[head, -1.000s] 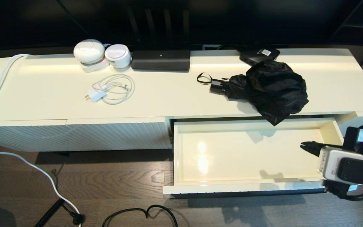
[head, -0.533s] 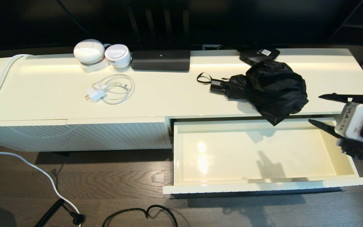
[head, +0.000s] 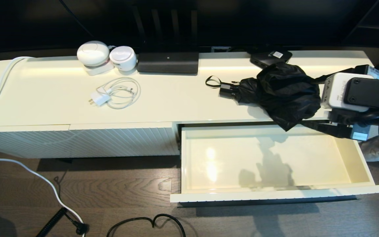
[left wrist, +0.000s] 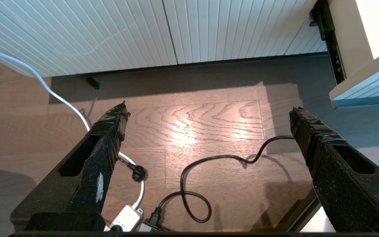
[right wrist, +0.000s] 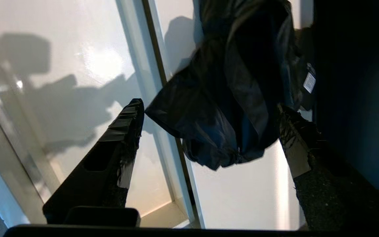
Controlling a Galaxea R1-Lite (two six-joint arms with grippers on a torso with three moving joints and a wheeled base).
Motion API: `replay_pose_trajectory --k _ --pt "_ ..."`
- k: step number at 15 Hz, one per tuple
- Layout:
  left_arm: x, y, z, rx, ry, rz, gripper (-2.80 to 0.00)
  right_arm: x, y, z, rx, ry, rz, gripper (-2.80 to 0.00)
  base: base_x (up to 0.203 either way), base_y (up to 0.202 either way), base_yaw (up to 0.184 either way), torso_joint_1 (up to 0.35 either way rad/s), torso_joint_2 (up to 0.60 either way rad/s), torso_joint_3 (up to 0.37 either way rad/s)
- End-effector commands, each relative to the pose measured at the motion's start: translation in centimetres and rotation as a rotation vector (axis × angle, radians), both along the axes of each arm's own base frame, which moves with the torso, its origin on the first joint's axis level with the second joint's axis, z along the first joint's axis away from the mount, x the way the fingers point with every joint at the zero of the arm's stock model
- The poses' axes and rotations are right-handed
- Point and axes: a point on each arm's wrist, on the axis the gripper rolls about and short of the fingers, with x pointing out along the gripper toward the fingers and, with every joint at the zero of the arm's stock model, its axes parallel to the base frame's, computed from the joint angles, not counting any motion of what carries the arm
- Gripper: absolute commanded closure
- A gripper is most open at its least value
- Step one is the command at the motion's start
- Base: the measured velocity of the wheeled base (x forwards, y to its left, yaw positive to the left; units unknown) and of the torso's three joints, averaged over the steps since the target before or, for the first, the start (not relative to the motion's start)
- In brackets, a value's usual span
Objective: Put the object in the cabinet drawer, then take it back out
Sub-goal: Put the umbrella in the drawer
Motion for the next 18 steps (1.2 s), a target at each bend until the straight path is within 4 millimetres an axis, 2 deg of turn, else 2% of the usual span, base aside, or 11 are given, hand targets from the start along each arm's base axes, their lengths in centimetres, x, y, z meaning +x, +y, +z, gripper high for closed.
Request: replay_pose_trajectory --k 1,5,8,11,14,18 --pt "0.0 0.0 0.0 0.0 0.002 0.0 -2.8 2.6 1.4 -0.3 -0.026 0.045 0.014 -2.8 0.0 0.0 0.0 0.0 0.0 0.0" --pt "0.0 0.0 0.0 0.0 0.0 0.0 -2.8 6.7 3.0 -0.2 -0.062 0.093 0.009 -2.8 0.0 0.0 0.0 0.0 0.0 0.0" --pt "0.0 0.0 0.0 0.0 0.002 0.0 -2.8 8.8 2.1 -0.3 -0.179 0.093 0.006 -2.8 0.0 0.0 0.0 0.0 0.0 0.0" --pt "0.0 0.0 0.0 0.0 0.002 0.0 -2.8 9.8 1.7 0.6 -0.217 0.104 0.001 -2.8 0.0 0.0 0.0 0.0 0.0 0.0" --pt "0.0 0.0 0.0 0.0 0.001 0.0 -2.8 11.6 2.3 1.7 -0.218 0.072 0.011 -2.8 0.0 0.0 0.0 0.0 0.0 0.0" --pt "0.0 0.0 0.0 0.0 0.0 0.0 -2.8 13.2 4.0 1.0 -0.23 0.071 0.049 -2.8 0.0 0.0 0.0 0.0 0.0 0.0"
